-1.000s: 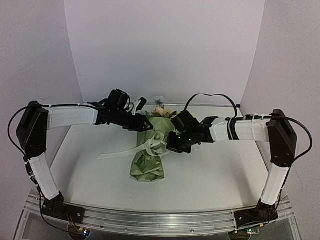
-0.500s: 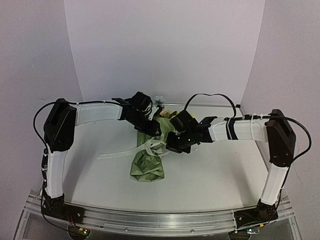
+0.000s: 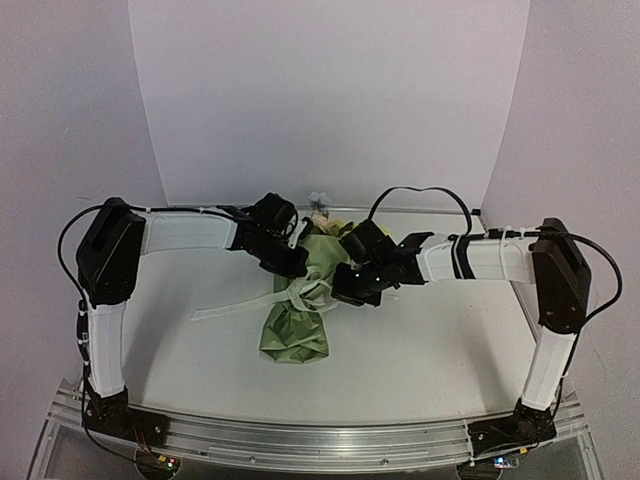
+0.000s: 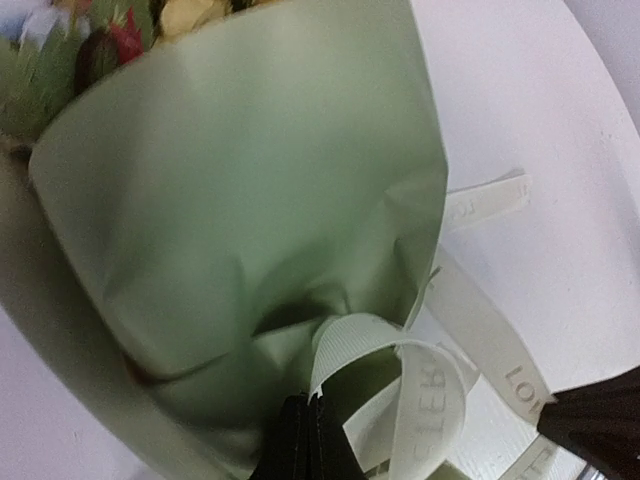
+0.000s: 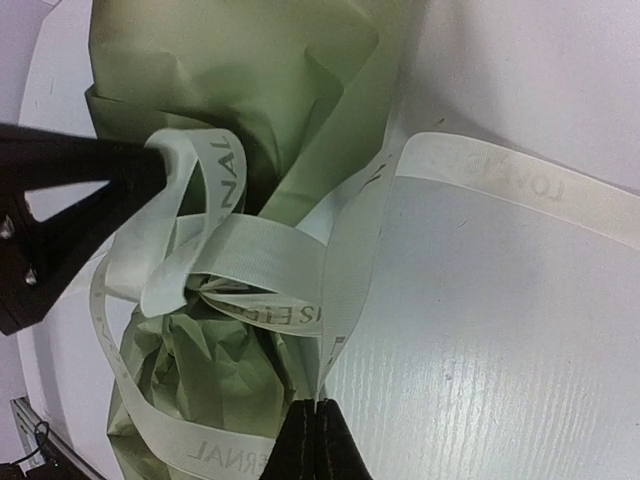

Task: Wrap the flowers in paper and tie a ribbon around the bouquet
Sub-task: Cross the half-tied ribbon over the folded bouquet.

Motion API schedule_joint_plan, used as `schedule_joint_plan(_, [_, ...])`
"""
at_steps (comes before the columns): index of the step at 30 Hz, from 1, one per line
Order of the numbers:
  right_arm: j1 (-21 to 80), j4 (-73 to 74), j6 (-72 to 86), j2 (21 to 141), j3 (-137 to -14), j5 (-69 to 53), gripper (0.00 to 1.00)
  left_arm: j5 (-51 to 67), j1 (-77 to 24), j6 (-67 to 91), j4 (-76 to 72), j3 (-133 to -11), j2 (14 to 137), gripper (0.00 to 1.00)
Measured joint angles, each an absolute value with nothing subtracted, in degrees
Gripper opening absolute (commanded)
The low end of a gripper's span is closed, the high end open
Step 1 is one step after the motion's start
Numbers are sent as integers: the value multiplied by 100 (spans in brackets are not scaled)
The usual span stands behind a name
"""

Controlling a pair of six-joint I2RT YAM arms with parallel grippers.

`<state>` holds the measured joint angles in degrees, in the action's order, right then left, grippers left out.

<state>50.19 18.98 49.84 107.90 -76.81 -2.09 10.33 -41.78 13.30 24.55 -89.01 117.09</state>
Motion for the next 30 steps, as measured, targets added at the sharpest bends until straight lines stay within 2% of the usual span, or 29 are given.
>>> schedule_joint_plan(6, [5019,1966,4979,10930,-7944,-169,0,834,-3960,2011,1714,-7506,10684,0])
schedule_joint_plan(12, [5019,2149,4976,11116,-8162,3,0,749,-3528,2574,1098,-6741,9926,0])
schedule_joint_plan(23, [5019,2424,4954,11143,-8234,361,0,875,-3253,3129,670,-6103,9839,0])
schedule_joint_plan(30, [5017,2526,4965,10968,-7654,694,0,986,-3245,3267,490,-5945,9839,0])
